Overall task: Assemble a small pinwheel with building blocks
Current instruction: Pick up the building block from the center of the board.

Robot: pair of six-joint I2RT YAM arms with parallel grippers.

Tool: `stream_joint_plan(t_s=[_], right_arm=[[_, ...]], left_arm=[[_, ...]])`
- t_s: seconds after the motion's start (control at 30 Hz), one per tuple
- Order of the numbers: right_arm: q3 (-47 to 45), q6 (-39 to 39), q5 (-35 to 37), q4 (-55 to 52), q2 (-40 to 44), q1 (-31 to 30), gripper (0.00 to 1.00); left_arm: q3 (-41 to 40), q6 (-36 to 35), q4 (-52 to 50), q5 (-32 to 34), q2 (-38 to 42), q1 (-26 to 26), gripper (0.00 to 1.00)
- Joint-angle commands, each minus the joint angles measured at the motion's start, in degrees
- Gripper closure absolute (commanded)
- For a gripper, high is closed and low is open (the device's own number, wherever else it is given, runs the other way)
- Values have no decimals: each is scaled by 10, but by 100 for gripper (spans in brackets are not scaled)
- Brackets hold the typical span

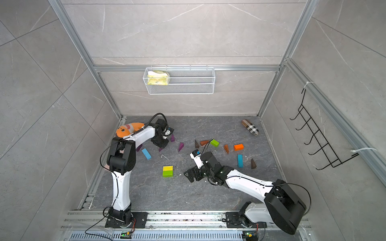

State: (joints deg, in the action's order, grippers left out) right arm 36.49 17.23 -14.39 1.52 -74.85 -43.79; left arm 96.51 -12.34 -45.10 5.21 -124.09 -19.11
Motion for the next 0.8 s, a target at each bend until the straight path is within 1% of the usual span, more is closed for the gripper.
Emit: stream_joint_plan(t_s=[0.0,0.13,0.27,0.33,0.47,0.63,0.77], right_arm=[[-13,14,-7,16,11,3,0],[-15,11,-18,28,9,2,0],[7,-3,-31,19,1,3,0],[21,-9,-45,16,-6,3,0],[23,-20,-69,41,-9,2,0],[-10,-58,-87,84,-6,2,0],[-42,-75,-88,125,-2,3,0]], left_arm=[[-26,93,4,-17,25,7,78],[-99,223,65,-17,81,7,80],[-165,377,90,27,143,5,80],[-192,431,96,45,169,1,80],[-236,519,99,87,210,-12,80],[-269,603,114,82,231,-25,80],[-283,651,125,91,242,-54,83]])
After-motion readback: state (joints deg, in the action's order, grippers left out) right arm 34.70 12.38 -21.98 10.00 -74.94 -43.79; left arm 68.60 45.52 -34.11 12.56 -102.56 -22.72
